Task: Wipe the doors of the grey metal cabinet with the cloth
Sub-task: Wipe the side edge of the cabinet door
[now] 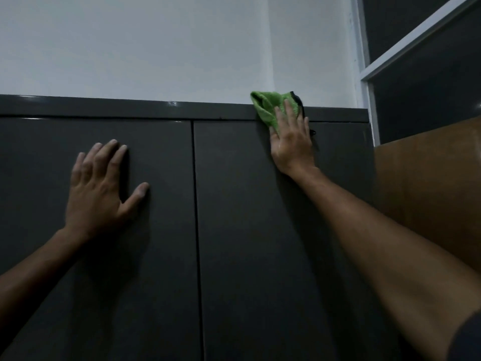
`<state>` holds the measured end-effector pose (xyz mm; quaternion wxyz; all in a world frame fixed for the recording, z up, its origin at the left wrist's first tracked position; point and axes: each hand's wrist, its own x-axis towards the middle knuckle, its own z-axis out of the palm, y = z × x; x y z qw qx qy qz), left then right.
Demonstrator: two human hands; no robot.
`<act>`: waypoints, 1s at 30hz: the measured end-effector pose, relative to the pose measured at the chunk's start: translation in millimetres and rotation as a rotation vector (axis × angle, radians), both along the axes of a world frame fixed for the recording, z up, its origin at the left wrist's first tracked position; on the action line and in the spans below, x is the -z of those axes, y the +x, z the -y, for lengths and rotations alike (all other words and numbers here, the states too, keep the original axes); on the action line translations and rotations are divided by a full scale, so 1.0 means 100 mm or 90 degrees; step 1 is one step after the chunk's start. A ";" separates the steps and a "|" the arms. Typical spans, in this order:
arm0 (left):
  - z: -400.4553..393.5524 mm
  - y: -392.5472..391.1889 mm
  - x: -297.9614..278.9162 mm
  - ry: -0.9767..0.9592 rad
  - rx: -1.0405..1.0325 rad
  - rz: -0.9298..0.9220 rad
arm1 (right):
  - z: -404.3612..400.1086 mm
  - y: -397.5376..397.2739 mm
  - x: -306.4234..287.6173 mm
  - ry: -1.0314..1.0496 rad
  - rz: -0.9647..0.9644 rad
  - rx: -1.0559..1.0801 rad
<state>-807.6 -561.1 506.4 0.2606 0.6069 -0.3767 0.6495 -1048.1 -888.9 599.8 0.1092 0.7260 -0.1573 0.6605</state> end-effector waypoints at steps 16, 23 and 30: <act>0.01 0.04 -0.02 0.009 -0.040 -0.007 | 0.91 -0.85 0.38 0.355 0.231 0.020; 0.02 0.02 -0.01 0.014 -0.036 -0.020 | 0.62 -0.62 1.84 0.410 0.220 0.038; 0.03 0.03 0.01 0.014 -0.044 -0.020 | 0.29 -0.29 1.04 0.345 0.227 -0.014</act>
